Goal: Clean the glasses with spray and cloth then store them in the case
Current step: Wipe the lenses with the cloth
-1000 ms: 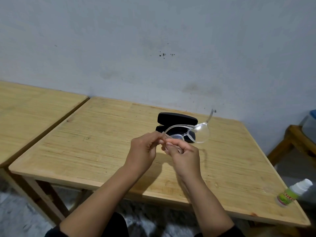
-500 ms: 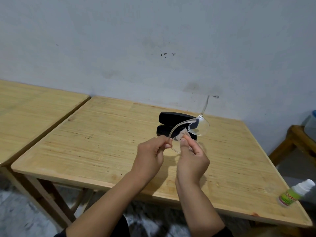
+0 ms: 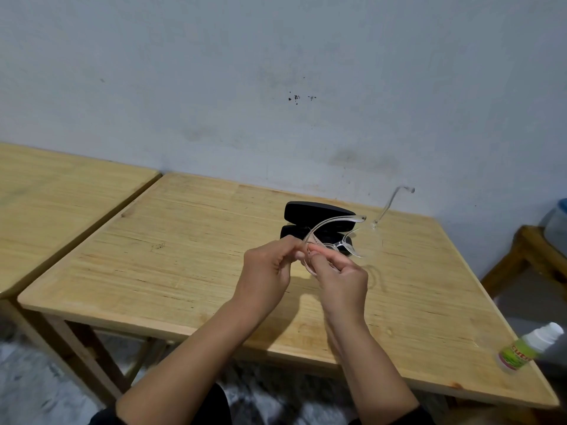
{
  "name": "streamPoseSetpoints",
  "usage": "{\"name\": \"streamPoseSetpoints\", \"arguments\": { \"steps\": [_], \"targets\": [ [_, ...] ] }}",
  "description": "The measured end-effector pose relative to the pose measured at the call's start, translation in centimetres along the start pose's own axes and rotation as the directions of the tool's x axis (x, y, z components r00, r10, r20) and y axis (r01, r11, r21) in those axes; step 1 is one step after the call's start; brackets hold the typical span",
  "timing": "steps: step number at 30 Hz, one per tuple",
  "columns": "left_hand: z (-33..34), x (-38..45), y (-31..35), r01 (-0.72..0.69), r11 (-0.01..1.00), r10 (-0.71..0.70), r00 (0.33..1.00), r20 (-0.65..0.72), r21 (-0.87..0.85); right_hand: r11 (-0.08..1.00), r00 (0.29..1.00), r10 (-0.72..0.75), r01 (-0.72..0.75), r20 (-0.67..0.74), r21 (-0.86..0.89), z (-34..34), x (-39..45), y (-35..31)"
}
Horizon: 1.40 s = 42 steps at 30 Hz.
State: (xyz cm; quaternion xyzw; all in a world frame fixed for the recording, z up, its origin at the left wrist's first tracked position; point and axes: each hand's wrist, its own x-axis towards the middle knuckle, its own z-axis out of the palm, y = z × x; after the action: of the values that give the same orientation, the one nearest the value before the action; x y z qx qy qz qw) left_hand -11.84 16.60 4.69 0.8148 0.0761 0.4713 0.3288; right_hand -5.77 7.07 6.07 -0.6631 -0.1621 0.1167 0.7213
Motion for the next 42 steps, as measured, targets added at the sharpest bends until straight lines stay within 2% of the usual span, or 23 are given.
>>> {"name": "streamPoseSetpoints", "arguments": {
  "steps": [5,12,16,19,23,29,36,42],
  "targets": [
    [-0.5,0.6,-0.9,0.042,0.999,-0.042,0.999,-0.004,0.027,0.997,0.992,0.070,-0.068,0.101,-0.029,0.3,-0.5,0.2],
    [-2.0,0.8,-1.6,0.060,0.996,-0.057,0.998,-0.041,0.064,0.995,0.979,0.062,-0.045,0.195,-0.093,0.4,-0.8,0.1],
    [-3.4,0.8,-2.7,0.090,0.992,-0.081,0.992,-0.094,0.086,0.996,0.975,0.084,-0.077,0.207,-0.044,0.3,-0.9,-0.1],
    [-5.3,0.7,-3.6,0.112,0.983,-0.091,0.986,-0.143,0.145,0.991,0.979,0.133,-0.127,0.156,-0.044,0.5,-0.7,0.5],
    [-9.1,0.5,-4.6,0.081,0.961,-0.038,0.986,-0.164,0.266,0.978,0.967,0.210,-0.208,0.144,-0.028,0.9,-1.0,1.4],
    [-16.6,-1.5,-6.9,0.060,0.882,0.006,0.990,-0.138,0.468,0.957,0.945,0.288,-0.288,0.156,-0.026,1.4,-1.0,2.6],
    [-21.7,-4.2,-9.6,0.104,0.662,-0.123,0.992,-0.029,0.742,0.934,0.916,0.341,-0.356,0.213,0.036,3.0,-1.9,3.2],
    [-21.4,-5.3,-11.6,0.108,0.670,-0.176,0.984,0.016,0.735,0.929,0.907,0.346,-0.366,0.242,0.045,3.8,-2.0,3.7]
  ]
}}
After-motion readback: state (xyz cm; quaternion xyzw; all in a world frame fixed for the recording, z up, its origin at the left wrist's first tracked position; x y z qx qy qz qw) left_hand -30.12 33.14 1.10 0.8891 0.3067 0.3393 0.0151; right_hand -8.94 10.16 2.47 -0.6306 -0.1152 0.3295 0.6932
